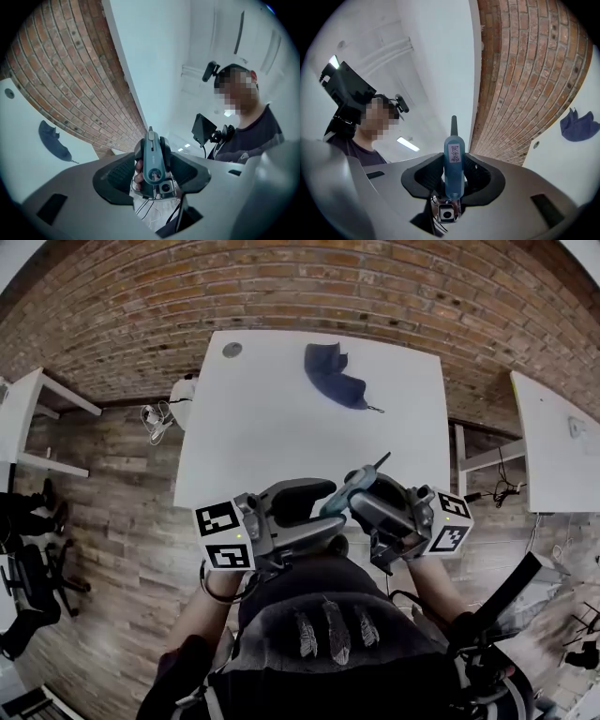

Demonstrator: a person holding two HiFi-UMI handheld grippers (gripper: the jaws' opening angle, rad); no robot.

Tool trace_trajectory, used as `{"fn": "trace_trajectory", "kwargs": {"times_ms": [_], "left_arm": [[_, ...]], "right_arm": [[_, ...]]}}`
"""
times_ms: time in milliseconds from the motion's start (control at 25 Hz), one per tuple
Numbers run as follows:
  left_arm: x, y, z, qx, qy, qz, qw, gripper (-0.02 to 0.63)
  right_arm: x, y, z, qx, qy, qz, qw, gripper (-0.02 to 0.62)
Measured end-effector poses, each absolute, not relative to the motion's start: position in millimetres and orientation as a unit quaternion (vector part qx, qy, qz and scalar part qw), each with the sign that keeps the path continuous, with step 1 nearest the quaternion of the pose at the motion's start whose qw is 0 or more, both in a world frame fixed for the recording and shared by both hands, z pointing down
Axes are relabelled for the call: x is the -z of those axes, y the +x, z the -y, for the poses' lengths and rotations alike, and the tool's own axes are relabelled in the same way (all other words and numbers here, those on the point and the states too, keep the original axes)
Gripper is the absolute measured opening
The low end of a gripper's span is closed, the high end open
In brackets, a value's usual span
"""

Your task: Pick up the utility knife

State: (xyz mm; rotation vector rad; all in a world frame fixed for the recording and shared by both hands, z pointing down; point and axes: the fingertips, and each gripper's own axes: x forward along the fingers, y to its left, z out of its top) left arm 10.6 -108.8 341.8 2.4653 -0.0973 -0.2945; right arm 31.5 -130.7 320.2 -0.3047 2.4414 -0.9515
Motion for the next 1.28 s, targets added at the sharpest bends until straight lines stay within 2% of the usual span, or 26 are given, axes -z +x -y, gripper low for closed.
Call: {"fn": "trace_trajectory", "kwargs": {"times_ms": [80, 200, 360, 600, 960, 1280], "left_arm": [[-342, -14, 111, 0.116, 0.94, 0.029, 0.321, 0.233], [-343, -52, 110, 0.118, 0.941, 0.011, 0.316, 0.143], [-349, -94, 106, 0.126, 0.938, -0.013, 0.322, 0.141], [-352, -115, 99, 0.13, 0.929, -0.059, 0.341, 0.141], [-354, -81, 71, 0.121, 0.902, -0.157, 0.383, 0.137], [-351, -48, 56, 0.118, 0.884, -0.179, 0.416, 0.133]], "right_arm": [[-319, 7, 133, 0.347, -0.124, -0.897, 0.243, 0.135], [-322, -32, 133, 0.347, -0.144, -0.897, 0.234, 0.135], [-327, -75, 131, 0.347, -0.17, -0.894, 0.226, 0.135], [-331, -97, 123, 0.342, -0.215, -0.886, 0.226, 0.135], [-333, -56, 88, 0.332, -0.307, -0.852, 0.263, 0.135], [-332, -16, 65, 0.315, -0.333, -0.837, 0.3, 0.137]]}}
